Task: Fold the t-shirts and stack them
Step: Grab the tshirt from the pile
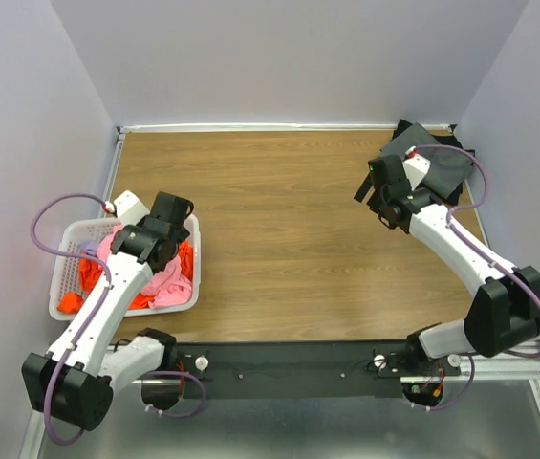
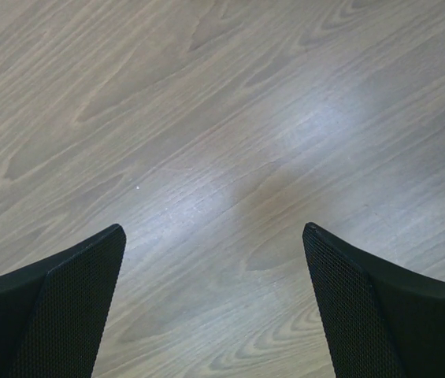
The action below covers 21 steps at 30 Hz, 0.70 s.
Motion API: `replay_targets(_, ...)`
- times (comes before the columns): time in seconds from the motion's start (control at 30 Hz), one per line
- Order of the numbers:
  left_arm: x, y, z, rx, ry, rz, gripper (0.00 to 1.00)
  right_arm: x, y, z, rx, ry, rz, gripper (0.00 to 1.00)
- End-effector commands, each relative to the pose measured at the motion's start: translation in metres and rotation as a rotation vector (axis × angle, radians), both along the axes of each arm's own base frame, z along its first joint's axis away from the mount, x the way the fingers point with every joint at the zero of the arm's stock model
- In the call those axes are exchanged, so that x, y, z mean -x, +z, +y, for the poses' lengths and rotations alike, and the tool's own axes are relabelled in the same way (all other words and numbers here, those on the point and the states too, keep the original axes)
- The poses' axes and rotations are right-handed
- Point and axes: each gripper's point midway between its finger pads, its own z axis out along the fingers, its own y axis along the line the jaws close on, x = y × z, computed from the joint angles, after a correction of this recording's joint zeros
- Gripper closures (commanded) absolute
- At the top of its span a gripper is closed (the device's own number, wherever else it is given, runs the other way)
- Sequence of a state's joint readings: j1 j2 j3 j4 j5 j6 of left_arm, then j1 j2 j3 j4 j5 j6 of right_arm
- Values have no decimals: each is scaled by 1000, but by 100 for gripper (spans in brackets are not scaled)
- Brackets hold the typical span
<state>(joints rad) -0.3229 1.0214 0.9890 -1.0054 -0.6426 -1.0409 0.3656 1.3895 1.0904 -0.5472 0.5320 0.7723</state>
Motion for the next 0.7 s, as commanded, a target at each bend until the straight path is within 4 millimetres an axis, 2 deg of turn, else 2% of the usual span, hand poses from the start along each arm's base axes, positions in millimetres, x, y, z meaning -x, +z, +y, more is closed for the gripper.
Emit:
replay_targets(0.0, 26, -30, 3, 61, 129, 44, 2, -17, 6, 8, -33, 37, 6, 0)
replay_targets(0.1, 30, -54, -7, 151, 167, 49, 2, -23, 2, 5, -35, 49, 21, 0)
replay_targets(0.23, 27, -71, -14, 186, 173, 66, 2, -26, -6, 1, -58, 50, 35, 0)
replay_targets(0.3, 23, -78, -16, 169, 155, 89, 5, -26, -9, -1, -78, 41, 35, 0)
replay_targets(0.4, 20, -79, -14, 132, 144, 119, 26, -25, -14, -4, -86, 38, 44, 0)
replay_targets(0.43, 17, -73, -13, 124, 146, 109, 33, -26, -14, -5, -84, 33, 42, 0)
replay_targets(0.47, 16, -70, -12, 119, 147, 104, 45, -26, -13, -6, -79, 34, 40, 0)
replay_targets(0.53, 13, -59, -9, 107, 155, 78, 56, -26, -12, -9, -74, 32, 38, 0)
replay_targets(0.57, 12, -55, -8, 106, 157, 63, 67, -27, -11, -9, -75, 32, 34, 0)
replay_targets(0.6, 10, -45, -7, 110, 158, 38, 72, -28, -11, -9, -78, 32, 33, 0)
replay_targets(0.67, 9, -34, -5, 108, 158, 12, 88, -29, -11, -7, -86, 40, 34, 0)
